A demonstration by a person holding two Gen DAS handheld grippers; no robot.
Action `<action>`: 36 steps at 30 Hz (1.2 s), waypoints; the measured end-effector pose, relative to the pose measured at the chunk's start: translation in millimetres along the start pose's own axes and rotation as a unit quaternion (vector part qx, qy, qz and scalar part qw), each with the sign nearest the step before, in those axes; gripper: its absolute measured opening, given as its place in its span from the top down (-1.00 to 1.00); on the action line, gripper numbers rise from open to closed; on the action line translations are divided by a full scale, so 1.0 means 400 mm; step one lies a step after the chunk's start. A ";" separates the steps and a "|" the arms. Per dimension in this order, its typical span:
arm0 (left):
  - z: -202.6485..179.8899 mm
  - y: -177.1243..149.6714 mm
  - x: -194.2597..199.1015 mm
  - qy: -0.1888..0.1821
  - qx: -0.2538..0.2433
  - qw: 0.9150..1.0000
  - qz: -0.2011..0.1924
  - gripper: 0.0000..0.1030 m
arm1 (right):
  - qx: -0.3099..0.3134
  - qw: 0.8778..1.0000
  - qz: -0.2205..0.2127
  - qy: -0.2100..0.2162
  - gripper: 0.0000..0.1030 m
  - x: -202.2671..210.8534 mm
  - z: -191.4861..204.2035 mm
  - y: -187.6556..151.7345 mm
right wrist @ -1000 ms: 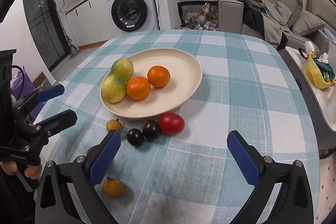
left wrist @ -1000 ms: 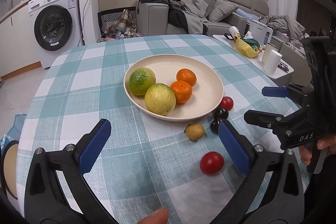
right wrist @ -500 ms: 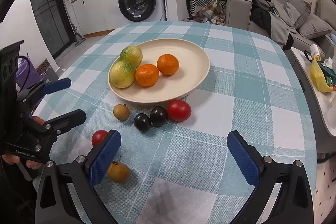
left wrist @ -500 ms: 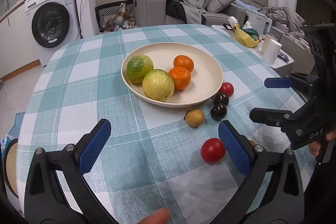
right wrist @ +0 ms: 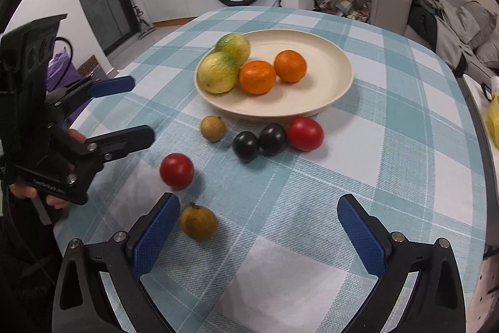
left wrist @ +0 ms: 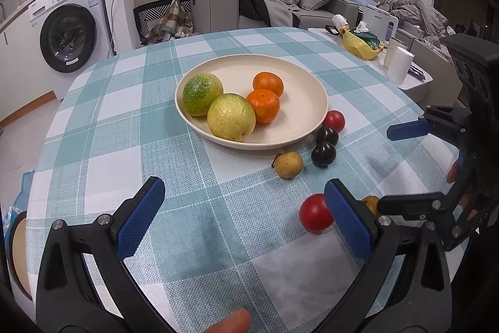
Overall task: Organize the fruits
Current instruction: 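Move the right tool to the small brown fruit and close around it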
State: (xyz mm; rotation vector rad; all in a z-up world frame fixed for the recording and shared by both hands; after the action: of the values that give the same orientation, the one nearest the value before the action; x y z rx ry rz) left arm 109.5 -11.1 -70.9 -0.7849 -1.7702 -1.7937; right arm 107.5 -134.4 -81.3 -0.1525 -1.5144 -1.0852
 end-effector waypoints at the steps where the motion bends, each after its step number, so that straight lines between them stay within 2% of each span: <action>1: -0.002 -0.001 -0.001 -0.001 -0.001 1.000 0.001 -0.98 | 0.005 1.000 0.003 0.000 -1.00 -0.002 0.007 -0.002; 13: -0.010 -0.012 -0.018 -0.003 -0.008 1.000 0.012 -0.98 | 0.070 0.997 0.034 0.008 -0.95 -0.028 0.075 -0.042; 20: -0.020 -0.018 -0.026 -0.005 -0.014 1.000 0.017 -0.98 | 0.075 0.996 0.040 0.023 -0.46 -0.037 0.083 -0.053; 22: -0.022 -0.019 -0.028 -0.006 -0.014 1.000 0.018 -0.98 | 0.073 0.996 0.037 0.028 -0.27 -0.033 0.083 -0.052; 27: -0.023 -0.024 -0.035 -0.008 -0.015 1.000 0.023 -0.98 | 0.078 0.996 0.036 0.039 -0.01 -0.031 0.090 -0.055; 29: -0.025 -0.026 -0.037 -0.009 -0.016 1.000 0.025 -0.98 | 0.082 0.995 0.036 0.043 0.03 -0.032 0.097 -0.057; 34: -0.027 -0.028 -0.040 -0.009 -0.017 0.999 0.027 -0.98 | 0.083 0.994 0.034 0.059 0.33 -0.032 0.103 -0.058; 36: -0.027 -0.028 -0.040 -0.009 -0.018 0.999 0.028 -0.98 | 0.081 0.994 0.031 0.064 0.38 -0.030 0.103 -0.057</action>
State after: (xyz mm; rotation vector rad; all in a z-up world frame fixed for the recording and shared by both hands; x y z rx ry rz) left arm 112.4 -22.1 -90.3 -0.8586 -1.7156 -1.7915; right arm 66.9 -113.3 -97.6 -0.0180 -1.4660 -0.9012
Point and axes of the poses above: each gripper's, at about its wrist camera, not at the fingertips, and x roughly against the way its jaws point, z to its left, y to its top, the point moved 7 cm from there along -x, roughly the way its jaws point, and after that the axes turned 2 degrees about y, right-handed, at the moved point
